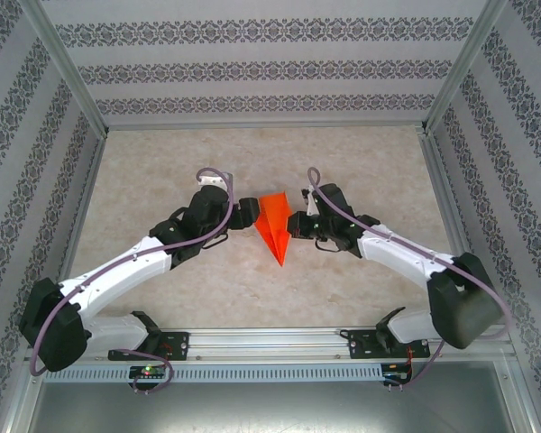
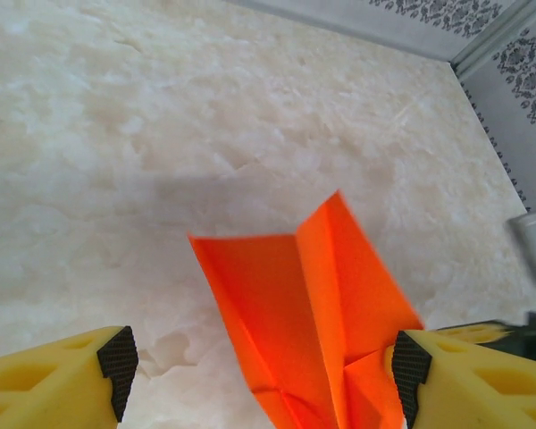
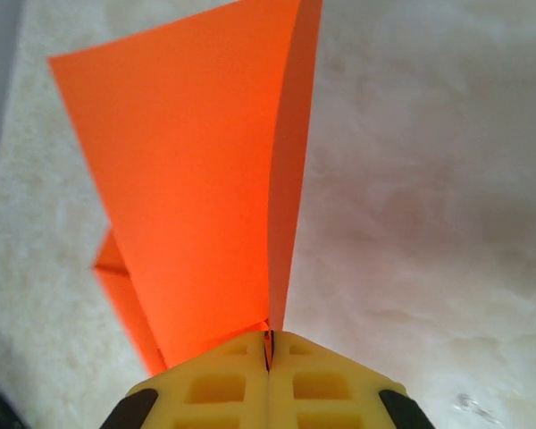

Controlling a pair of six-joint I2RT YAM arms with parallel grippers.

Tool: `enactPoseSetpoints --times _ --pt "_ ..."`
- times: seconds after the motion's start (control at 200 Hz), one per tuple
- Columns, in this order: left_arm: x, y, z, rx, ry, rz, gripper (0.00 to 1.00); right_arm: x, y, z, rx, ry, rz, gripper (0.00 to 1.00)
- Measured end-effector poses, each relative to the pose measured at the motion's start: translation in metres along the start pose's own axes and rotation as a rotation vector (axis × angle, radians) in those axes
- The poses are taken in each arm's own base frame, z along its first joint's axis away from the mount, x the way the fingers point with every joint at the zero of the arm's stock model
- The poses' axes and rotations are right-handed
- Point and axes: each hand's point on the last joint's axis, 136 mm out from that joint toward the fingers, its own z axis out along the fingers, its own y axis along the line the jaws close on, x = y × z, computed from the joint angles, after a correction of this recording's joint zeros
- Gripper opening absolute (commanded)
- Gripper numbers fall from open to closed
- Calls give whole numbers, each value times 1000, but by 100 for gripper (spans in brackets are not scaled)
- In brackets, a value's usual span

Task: Fold a paper plane with a square sheet of paper (fold left side to right side)
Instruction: Turn over the paper plane at the top-center of the table, then move the paper plane to the top-center of the table.

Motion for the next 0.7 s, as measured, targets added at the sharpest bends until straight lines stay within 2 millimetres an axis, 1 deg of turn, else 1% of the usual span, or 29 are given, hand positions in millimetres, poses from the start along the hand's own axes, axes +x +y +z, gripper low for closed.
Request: enactPoseSetpoints --times 0.075,0.13,0.19,0.26,0.315,0.39,0.475,0.535,0.62,0.699 --pt "1 2 1 -9 4 1 78 17 -32 11 51 50 54 11" --pt "3 3 2 -14 11 3 78 28 -52 14 91 79 86 18" --pt "5 4 4 -19 19 5 78 35 -64 13 121 93 110 23" --pt "8 5 5 -24 28 6 78 34 -71 9 151 88 112 29" --pt "9 6 6 -25 33 7 79 34 -72 3 173 80 96 34" --pt "10 6 6 -26 35 8 79 31 -73 -11 216 60 71 40" --pt "10 6 6 -26 35 8 82 24 -66 -26 242 34 22 46" --pt "10 6 6 -26 34 10 84 22 -56 -33 242 30 -14 48" --pt "11 7 7 -27 36 11 86 26 -42 -34 237 51 -59 50" --pt "15 10 8 -32 44 13 86 39 -32 -28 235 102 -99 52"
